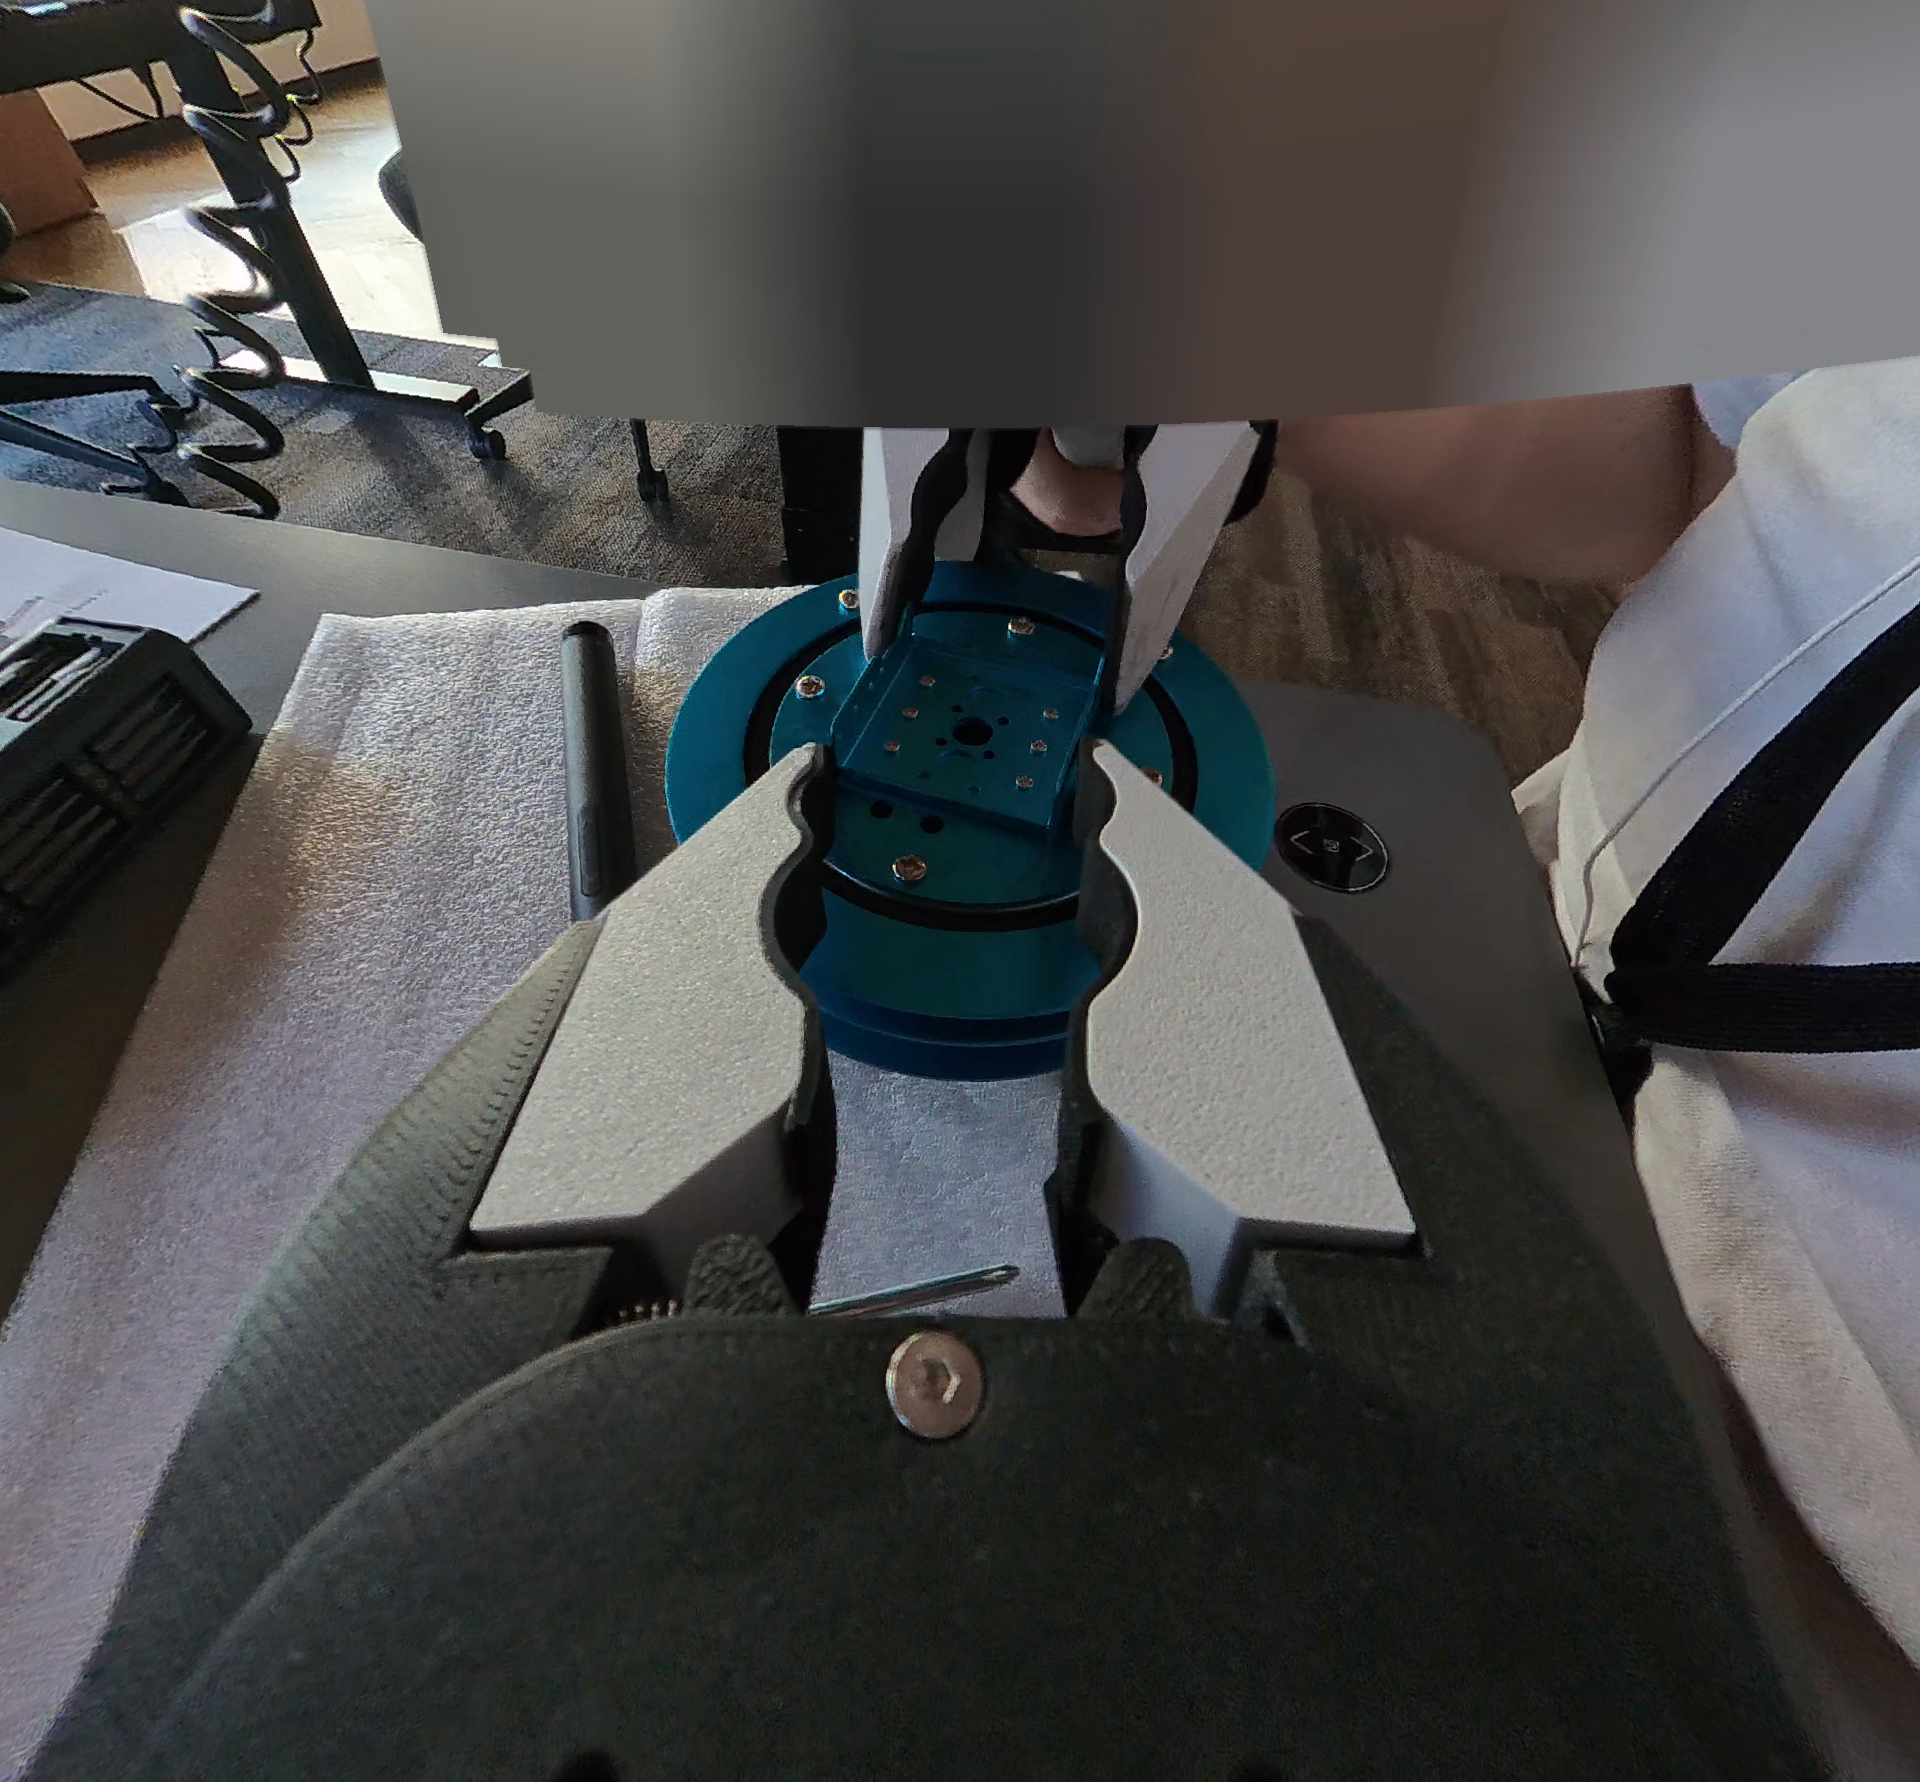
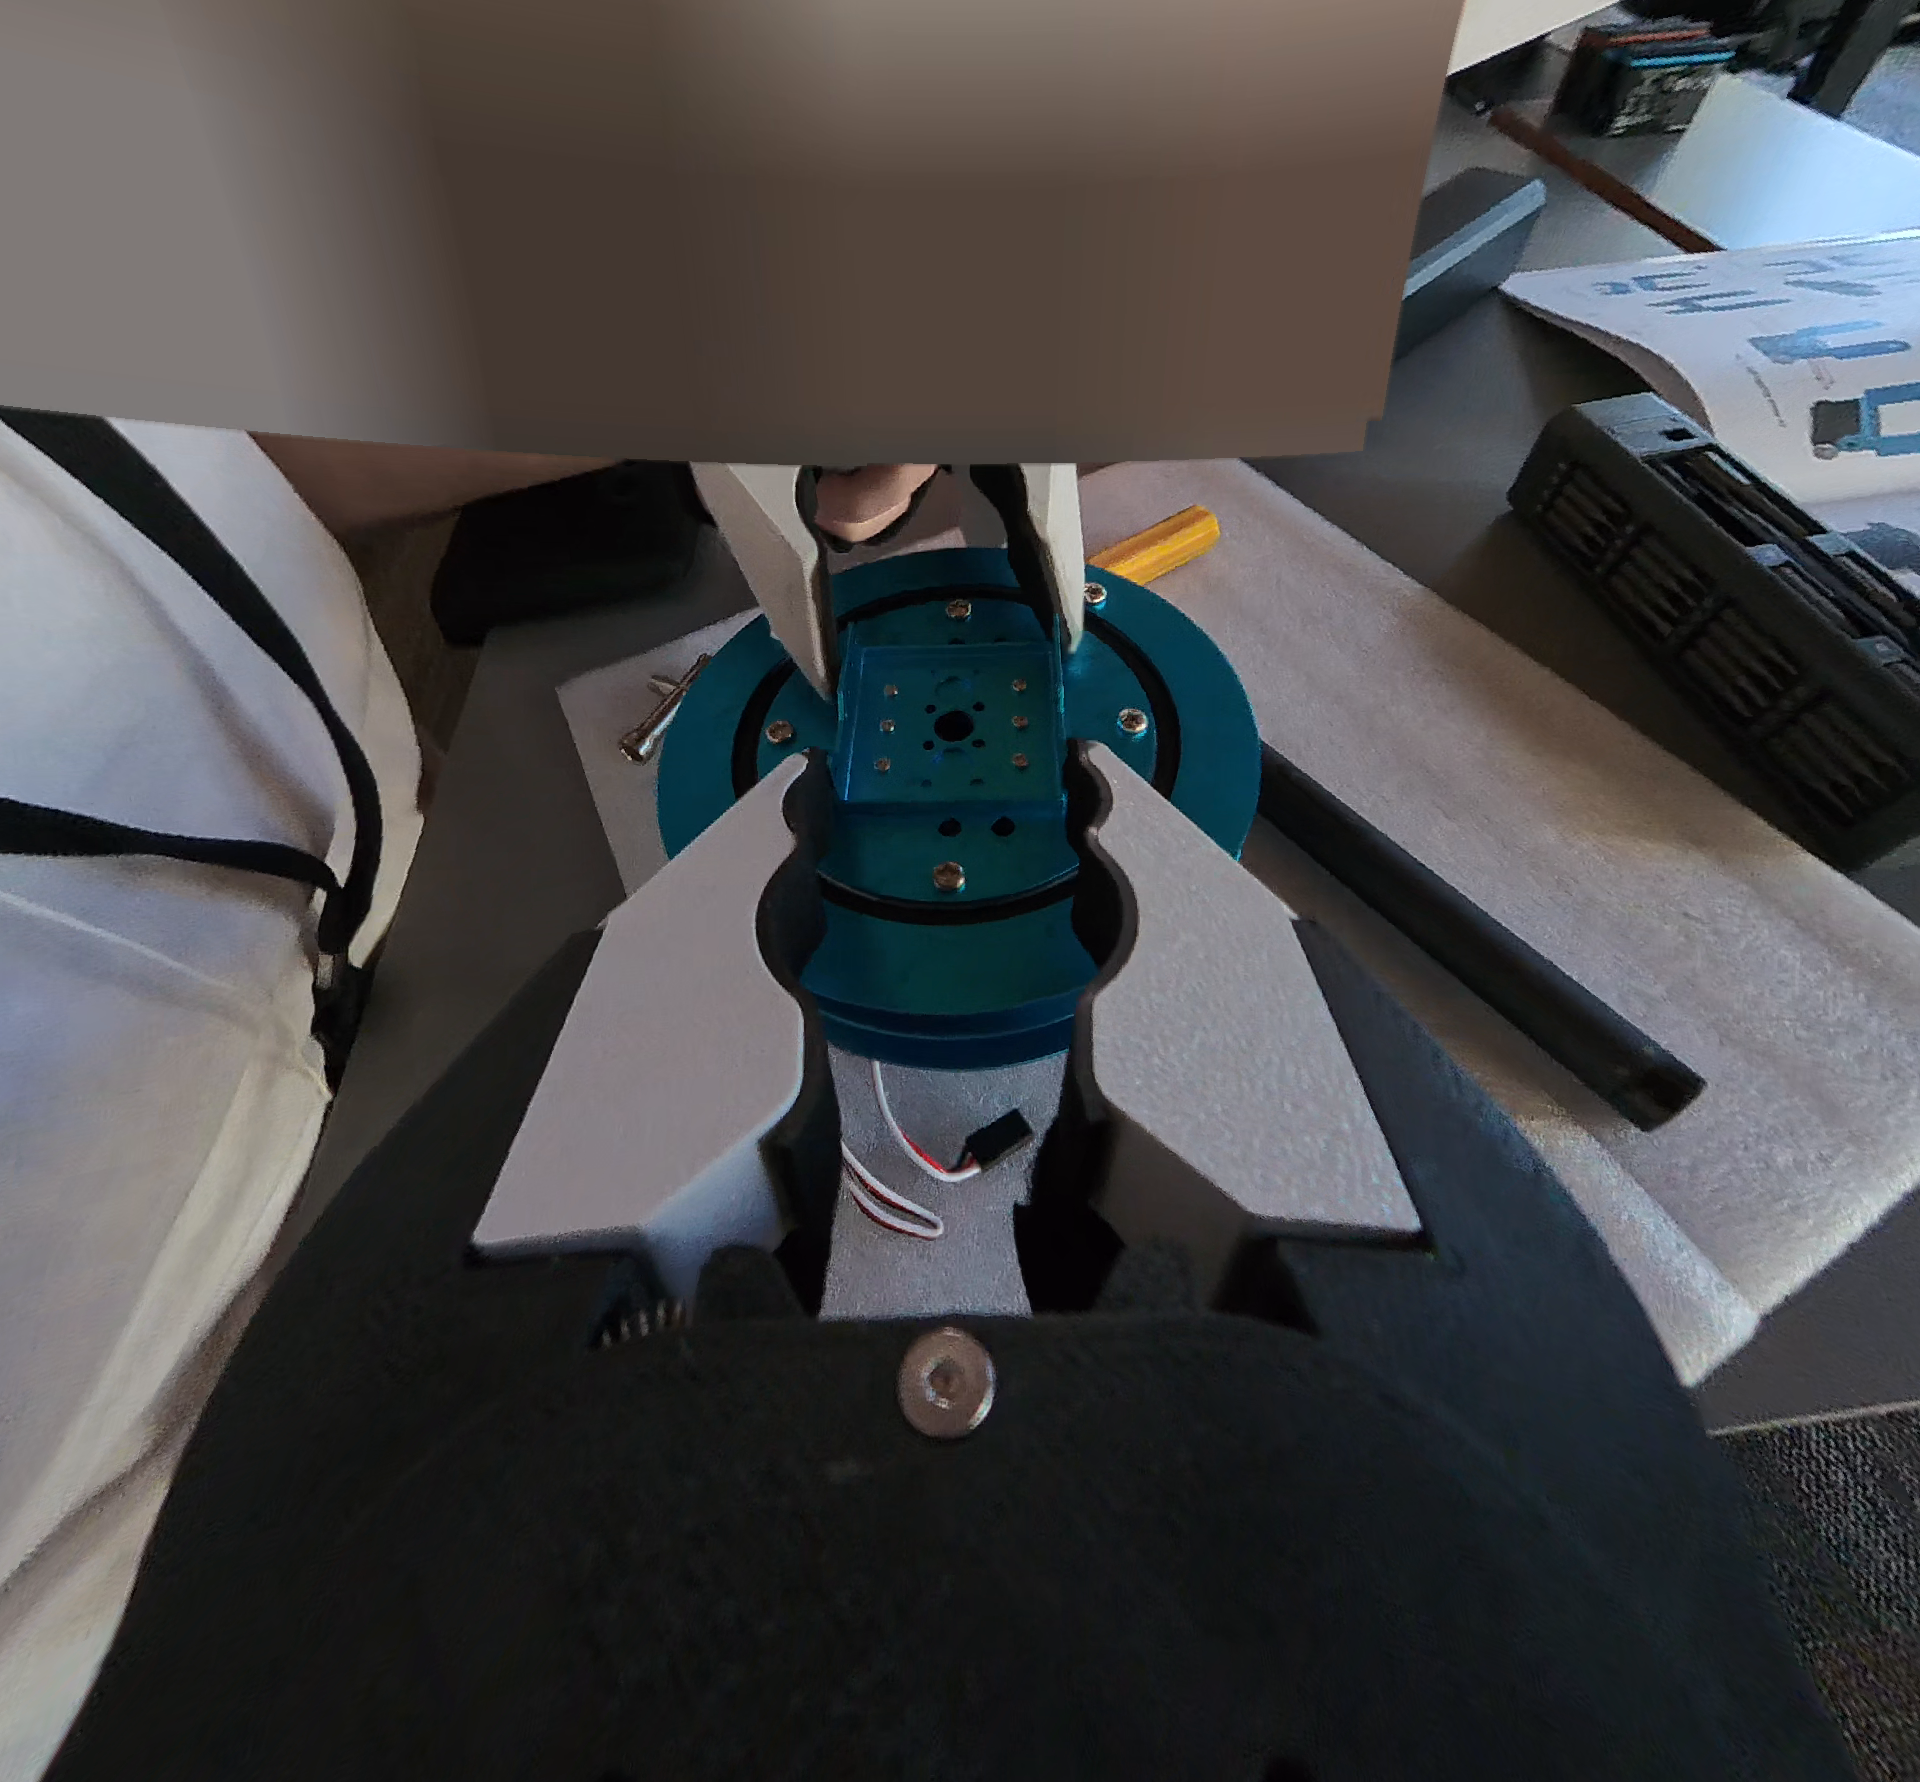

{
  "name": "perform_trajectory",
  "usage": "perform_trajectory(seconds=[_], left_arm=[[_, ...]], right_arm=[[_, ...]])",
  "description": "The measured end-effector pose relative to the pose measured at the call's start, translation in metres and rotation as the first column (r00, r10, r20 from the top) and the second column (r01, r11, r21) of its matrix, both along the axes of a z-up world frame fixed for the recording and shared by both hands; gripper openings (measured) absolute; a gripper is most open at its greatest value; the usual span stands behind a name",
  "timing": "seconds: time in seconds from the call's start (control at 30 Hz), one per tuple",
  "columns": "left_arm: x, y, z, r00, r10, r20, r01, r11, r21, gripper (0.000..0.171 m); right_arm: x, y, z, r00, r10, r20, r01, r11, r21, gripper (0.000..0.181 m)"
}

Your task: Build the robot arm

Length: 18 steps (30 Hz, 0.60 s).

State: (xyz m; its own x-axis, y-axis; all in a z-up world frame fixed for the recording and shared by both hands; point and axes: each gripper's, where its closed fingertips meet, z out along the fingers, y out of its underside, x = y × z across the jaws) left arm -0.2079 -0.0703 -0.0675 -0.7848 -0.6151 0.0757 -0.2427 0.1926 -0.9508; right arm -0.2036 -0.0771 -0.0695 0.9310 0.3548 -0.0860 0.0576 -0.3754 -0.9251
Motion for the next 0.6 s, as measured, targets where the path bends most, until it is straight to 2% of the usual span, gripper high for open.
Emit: perform_trajectory(seconds=[0.1,0.17,0.3,0.37,0.6], left_arm=[[0.000,0.012,0.016,1.000,0.024,-0.008,-0.025,0.995,-0.097,0.047],[0.000,0.027,0.026,0.998,0.058,-0.008,-0.059,0.986,-0.158,0.043],[-0.002,0.047,0.019,0.994,0.098,-0.055,-0.105,0.983,-0.153,0.027],[-0.003,0.046,0.014,0.994,0.090,-0.067,-0.098,0.986,-0.137,0.024],[0.000,0.036,0.000,0.992,0.081,-0.097,-0.088,0.994,-0.071,0.025]], right_arm=[[0.006,-0.006,0.011,0.998,-0.053,-0.027,0.055,0.995,0.083,0.046],[0.013,-0.013,0.025,0.991,-0.080,-0.104,0.095,0.984,0.150,0.043],[0.034,-0.023,0.031,0.973,-0.122,-0.194,0.156,0.973,0.170,0.013],[0.043,-0.022,0.024,0.971,-0.170,-0.168,0.193,0.972,0.132,0.001],[0.034,-0.011,0.005,0.987,-0.151,-0.061,0.155,0.986,0.061,0.000]])
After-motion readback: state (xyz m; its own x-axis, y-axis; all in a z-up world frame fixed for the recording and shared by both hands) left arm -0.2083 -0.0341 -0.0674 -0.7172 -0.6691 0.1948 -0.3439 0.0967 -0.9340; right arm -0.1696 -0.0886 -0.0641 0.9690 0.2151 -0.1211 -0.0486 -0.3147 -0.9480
